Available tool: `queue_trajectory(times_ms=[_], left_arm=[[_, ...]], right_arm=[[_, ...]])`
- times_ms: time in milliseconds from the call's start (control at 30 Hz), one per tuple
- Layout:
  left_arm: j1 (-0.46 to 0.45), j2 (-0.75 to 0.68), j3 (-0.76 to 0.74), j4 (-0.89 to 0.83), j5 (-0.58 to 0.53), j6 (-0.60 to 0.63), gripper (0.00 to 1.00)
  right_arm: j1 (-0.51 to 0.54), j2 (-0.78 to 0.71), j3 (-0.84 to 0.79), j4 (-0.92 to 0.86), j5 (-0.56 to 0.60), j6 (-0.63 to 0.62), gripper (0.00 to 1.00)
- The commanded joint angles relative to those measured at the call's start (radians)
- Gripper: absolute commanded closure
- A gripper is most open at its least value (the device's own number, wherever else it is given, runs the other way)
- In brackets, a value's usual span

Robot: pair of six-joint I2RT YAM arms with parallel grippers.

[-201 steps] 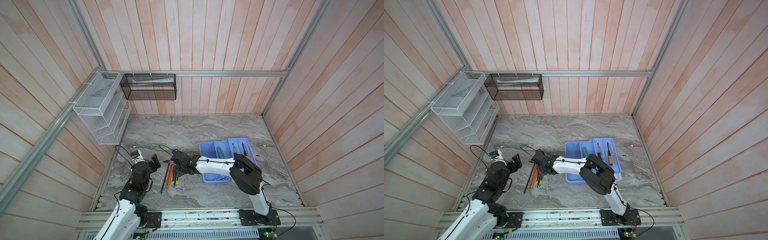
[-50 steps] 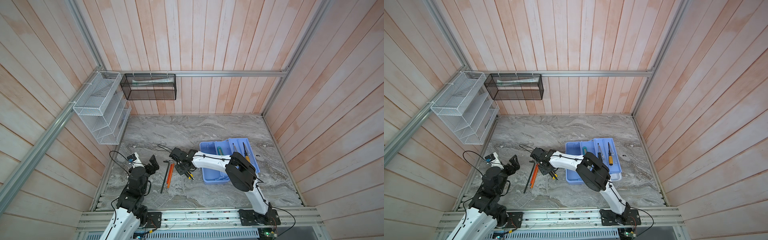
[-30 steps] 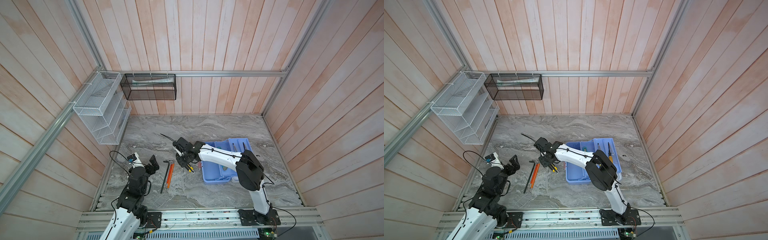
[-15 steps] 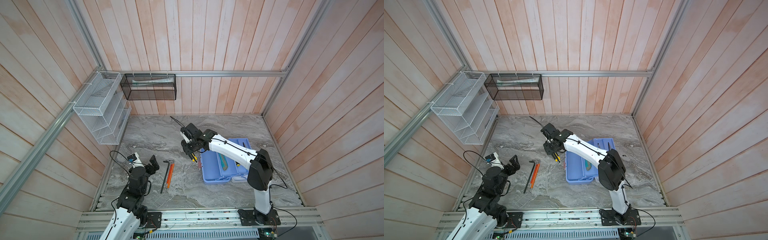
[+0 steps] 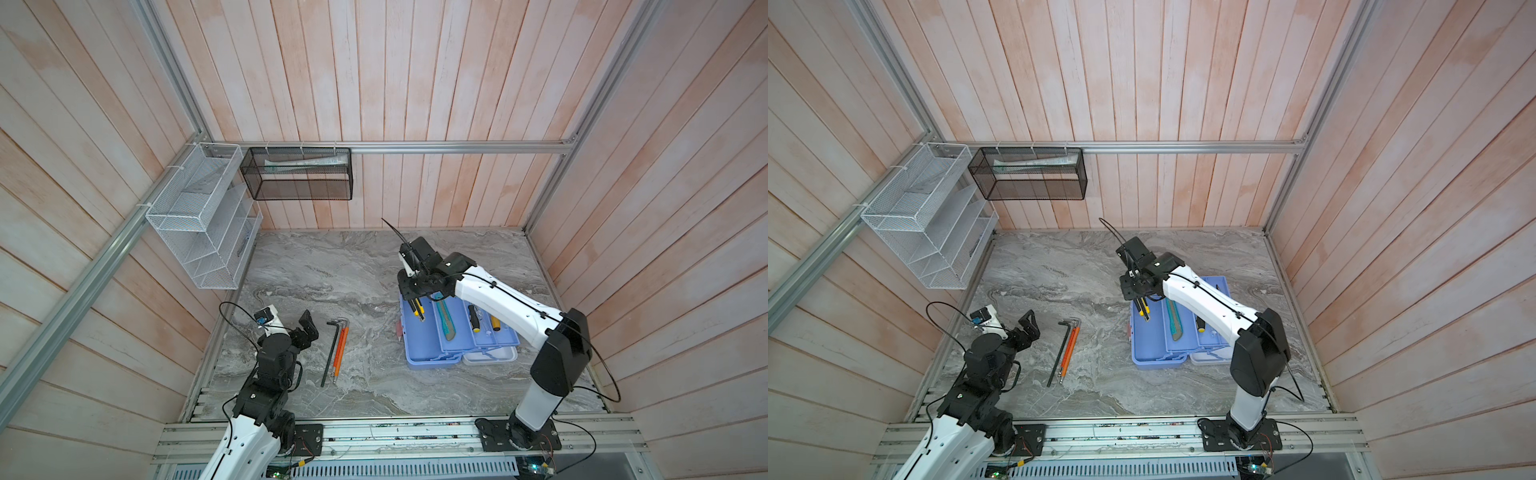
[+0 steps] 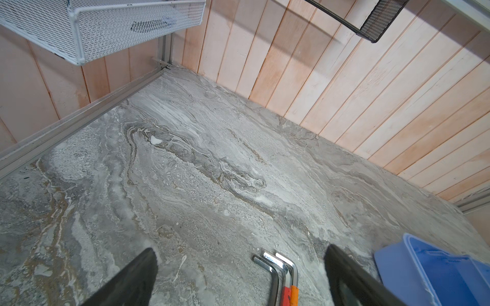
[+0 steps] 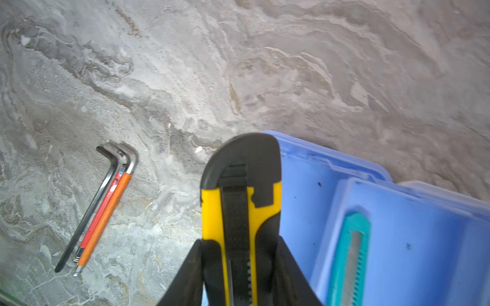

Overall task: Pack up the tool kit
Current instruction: 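Carry the yellow-black box cutter with the right gripper over the blue tray, then lower the cutter beside the teal cutter and open the right gripper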

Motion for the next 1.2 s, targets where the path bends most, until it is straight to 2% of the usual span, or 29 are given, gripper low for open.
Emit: queue_trajectory(times_ms=[0, 200, 667, 800, 967, 1167], left_arm=[[0.004, -0.003, -0.016, 0.004, 0.000, 0.005, 0.00], [0.004, 0.001, -0.014, 0.008, 0.004, 0.009, 0.00], [0.005, 0.020, -0.012, 0.019, 0.018, 0.016, 0.00], [0.005, 0.019, -0.012, 0.018, 0.017, 0.016, 0.00], [0.005, 0.018, -0.011, 0.019, 0.016, 0.016, 0.00], [0.005, 0.018, -0.011, 0.017, 0.014, 0.014, 0.00]], right_arm=[[-0.024, -0.069, -0.080, 0.001, 0.064, 0.040, 1.00], [-0.065, -0.144, -0.213, 0.007, 0.151, 0.070, 1.00], [-0.108, -0.129, -0.288, -0.018, 0.237, 0.085, 0.99], [-0.114, -0.112, -0.296, -0.030, 0.263, 0.086, 0.95], [-0.123, -0.097, -0.319, 0.004, 0.232, 0.075, 0.94], [-0.127, -0.067, -0.306, -0.006, 0.237, 0.070, 0.85]])
